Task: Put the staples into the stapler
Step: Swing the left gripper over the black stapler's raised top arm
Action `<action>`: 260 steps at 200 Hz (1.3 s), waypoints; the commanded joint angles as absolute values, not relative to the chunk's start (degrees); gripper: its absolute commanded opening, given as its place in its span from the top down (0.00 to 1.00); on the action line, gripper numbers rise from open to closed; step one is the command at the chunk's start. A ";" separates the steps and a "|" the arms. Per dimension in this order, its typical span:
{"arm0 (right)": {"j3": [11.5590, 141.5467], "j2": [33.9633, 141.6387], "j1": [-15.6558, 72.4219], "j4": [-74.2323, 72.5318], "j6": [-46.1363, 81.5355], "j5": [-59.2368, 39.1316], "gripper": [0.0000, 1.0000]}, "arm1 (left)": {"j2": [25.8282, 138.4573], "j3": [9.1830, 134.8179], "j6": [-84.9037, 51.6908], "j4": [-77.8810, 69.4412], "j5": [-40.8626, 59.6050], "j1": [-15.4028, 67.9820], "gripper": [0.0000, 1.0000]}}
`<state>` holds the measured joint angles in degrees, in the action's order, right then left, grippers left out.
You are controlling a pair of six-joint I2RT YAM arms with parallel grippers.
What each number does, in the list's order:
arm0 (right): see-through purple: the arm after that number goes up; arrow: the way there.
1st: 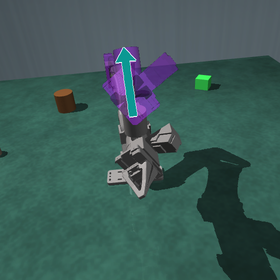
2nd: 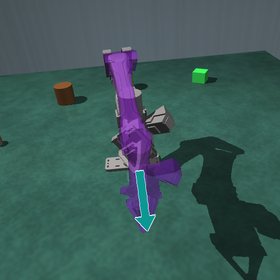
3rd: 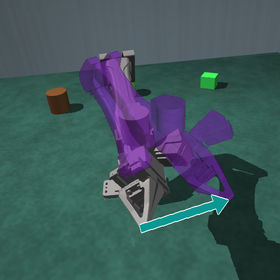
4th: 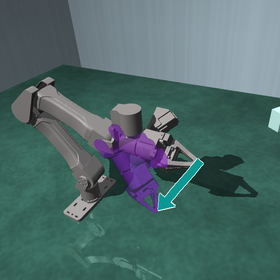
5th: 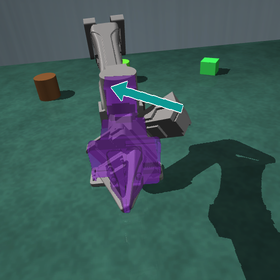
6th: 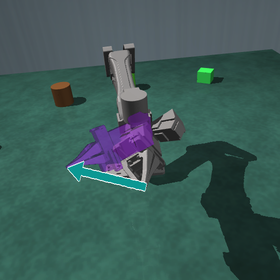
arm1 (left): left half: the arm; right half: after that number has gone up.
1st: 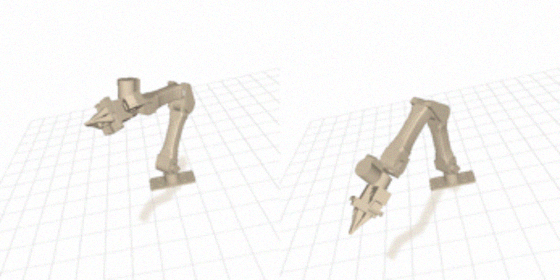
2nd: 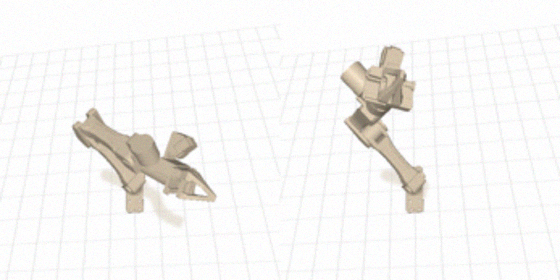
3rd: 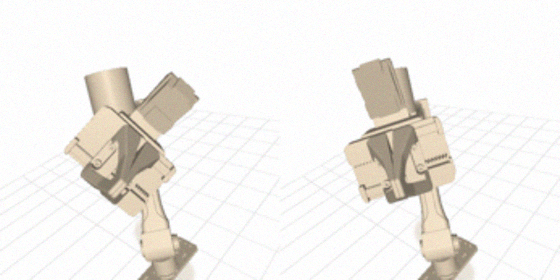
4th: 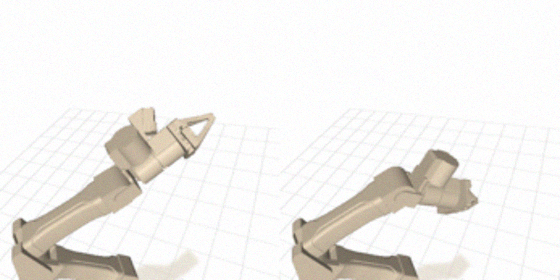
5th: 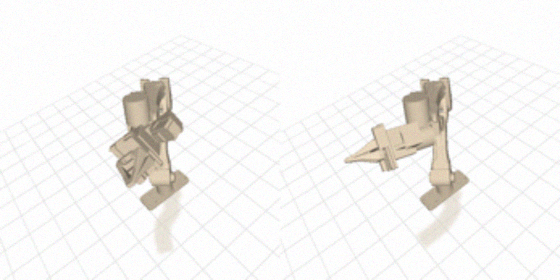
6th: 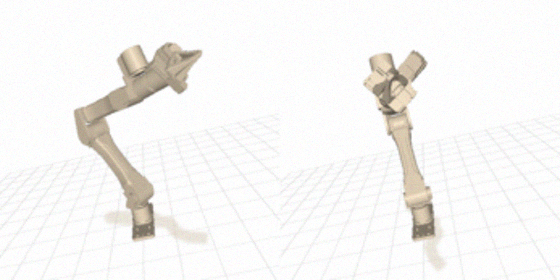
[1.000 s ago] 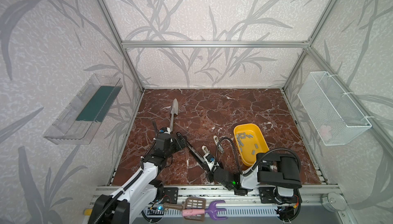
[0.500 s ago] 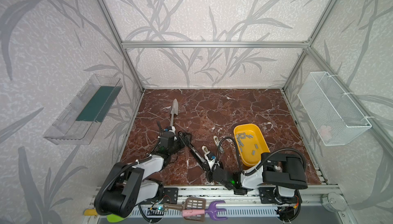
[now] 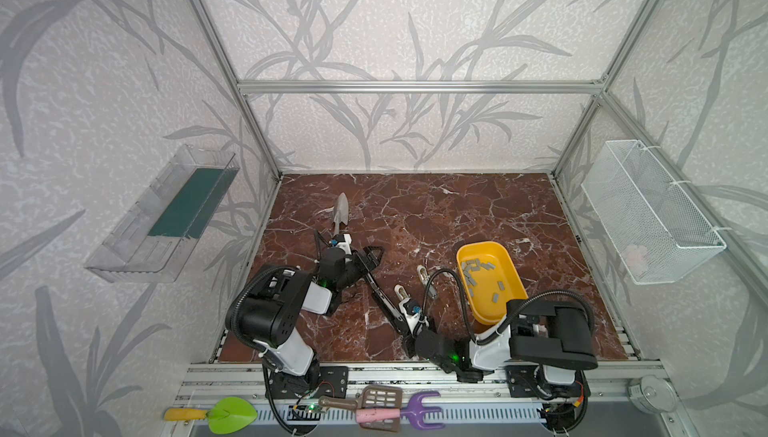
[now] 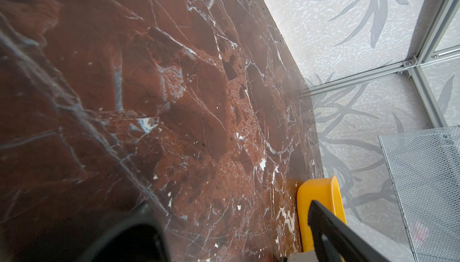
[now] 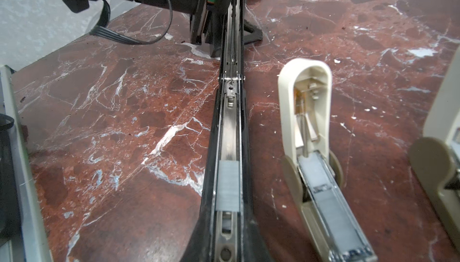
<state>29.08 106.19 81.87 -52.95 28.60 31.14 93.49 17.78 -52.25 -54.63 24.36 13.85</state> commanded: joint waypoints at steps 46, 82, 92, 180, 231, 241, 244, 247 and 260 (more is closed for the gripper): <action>27.33 109.77 83.01 -64.03 20.41 31.27 1.00 | 76.51 17.58 -42.96 -29.78 21.64 14.02 0.13; 27.42 110.00 82.97 -64.57 19.79 32.38 1.00 | 70.76 18.15 -39.06 -23.94 22.86 14.84 0.28; 27.19 110.25 83.00 -65.28 19.66 32.57 1.00 | 70.27 17.97 -38.62 -24.06 23.66 15.18 0.34; 25.75 112.92 83.00 -71.54 17.78 32.85 1.00 | 54.33 17.27 -28.51 -11.53 11.39 26.92 0.32; 25.67 113.24 83.04 -72.29 17.41 32.85 1.00 | 53.35 13.76 -25.51 -14.93 9.50 30.91 0.31; 25.53 113.71 83.08 -73.27 17.17 32.87 1.00 | 53.31 12.65 -24.41 -16.36 8.65 31.71 0.30; 25.49 113.87 83.07 -73.58 17.07 32.87 1.00 | 53.32 12.38 -24.24 -16.50 8.29 31.95 0.30; 25.41 113.97 83.11 -73.98 16.98 32.87 1.00 | 53.28 12.11 -24.04 -16.80 7.95 32.25 0.30; 25.01 114.57 83.02 -75.66 16.88 32.63 1.00 | 53.46 10.99 -23.73 -18.42 6.72 33.78 0.29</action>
